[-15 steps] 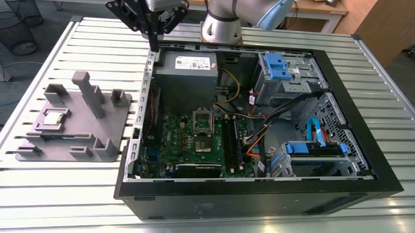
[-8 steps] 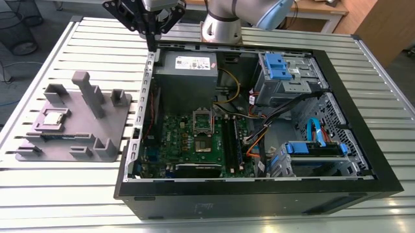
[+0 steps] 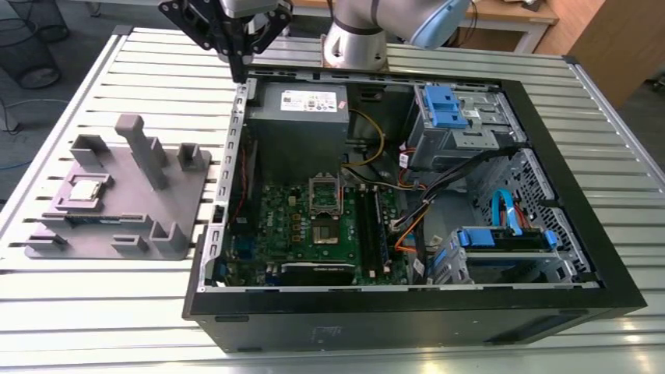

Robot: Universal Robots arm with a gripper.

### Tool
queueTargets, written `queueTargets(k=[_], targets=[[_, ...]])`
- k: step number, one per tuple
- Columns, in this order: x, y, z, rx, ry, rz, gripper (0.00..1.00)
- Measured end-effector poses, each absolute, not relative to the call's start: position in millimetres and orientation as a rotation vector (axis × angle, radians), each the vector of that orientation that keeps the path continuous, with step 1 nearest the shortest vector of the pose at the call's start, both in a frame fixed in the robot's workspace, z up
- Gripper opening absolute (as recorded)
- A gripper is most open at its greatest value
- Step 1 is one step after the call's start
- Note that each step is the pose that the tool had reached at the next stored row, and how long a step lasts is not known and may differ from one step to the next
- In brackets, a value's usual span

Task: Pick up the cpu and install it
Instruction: 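Reach for the cpu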

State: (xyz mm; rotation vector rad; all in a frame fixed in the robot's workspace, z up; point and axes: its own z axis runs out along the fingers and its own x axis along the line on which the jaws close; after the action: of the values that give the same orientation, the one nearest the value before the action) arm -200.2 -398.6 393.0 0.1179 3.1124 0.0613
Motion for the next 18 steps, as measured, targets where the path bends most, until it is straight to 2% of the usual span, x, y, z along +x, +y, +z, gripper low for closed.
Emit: queueTargets(k=[18], targets=[[-209.0, -398.6, 393.0, 0.118, 3.112, 0.061, 0.11]])
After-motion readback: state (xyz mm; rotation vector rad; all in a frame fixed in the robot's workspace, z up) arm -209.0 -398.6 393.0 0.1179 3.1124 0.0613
